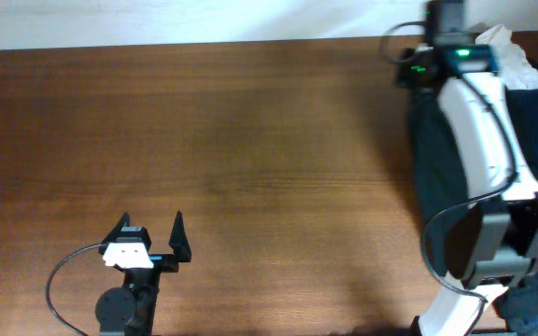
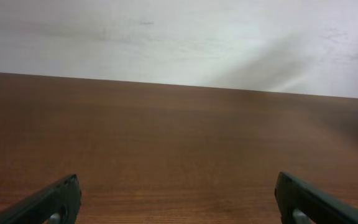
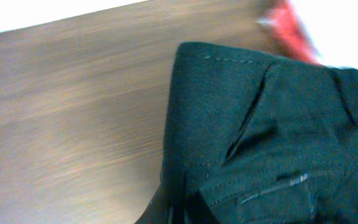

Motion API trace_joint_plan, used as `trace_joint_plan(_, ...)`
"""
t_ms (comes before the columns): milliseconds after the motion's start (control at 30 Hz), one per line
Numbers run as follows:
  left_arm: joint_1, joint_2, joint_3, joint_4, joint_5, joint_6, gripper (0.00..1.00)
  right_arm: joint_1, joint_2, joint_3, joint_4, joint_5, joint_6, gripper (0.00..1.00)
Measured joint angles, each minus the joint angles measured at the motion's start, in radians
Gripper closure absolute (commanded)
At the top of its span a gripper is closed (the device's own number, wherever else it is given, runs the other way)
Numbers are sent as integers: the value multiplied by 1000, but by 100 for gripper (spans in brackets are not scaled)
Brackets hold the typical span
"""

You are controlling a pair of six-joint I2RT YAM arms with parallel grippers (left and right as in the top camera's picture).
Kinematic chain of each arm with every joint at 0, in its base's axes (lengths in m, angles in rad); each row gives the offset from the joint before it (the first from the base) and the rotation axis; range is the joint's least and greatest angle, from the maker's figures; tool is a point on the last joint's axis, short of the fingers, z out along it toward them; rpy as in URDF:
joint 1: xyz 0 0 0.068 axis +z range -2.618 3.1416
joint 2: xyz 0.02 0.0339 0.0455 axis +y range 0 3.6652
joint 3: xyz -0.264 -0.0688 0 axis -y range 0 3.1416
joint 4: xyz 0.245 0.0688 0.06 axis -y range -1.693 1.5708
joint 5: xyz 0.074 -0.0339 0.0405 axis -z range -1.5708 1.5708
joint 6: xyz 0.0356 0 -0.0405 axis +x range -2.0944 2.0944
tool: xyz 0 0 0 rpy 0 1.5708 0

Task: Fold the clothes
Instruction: 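Pull the black shorts left and drop them onto the table center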

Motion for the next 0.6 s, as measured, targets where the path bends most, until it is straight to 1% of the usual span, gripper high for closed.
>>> trace_joint_plan(233,0,0,0,0,0,0,1,363,1,0,110,-76,26,96)
trace_joint_plan(300,0,0,0,0,0,0,1,474,14,0,154,-127,26,96)
trace_joint_plan(400,0,0,0,0,0,0,1,602,41,0,191,-212,25,96)
trace_joint_plan(467,0,0,0,0,0,0,1,650,44,0,191,-243,25,96)
trace_joint_plan(500,0,0,0,0,0,0,1,669,44,0,190,-254,24,92)
trace_joint_plan(533,0,0,0,0,0,0,1,674,44,0,186,-261,24,55)
trace_joint_plan(567,0,0,0,0,0,0,1,674,44,0,174,-265,22,12)
trace_joint_plan(600,0,0,0,0,0,0,1,668,44,0,173,-265,15,0)
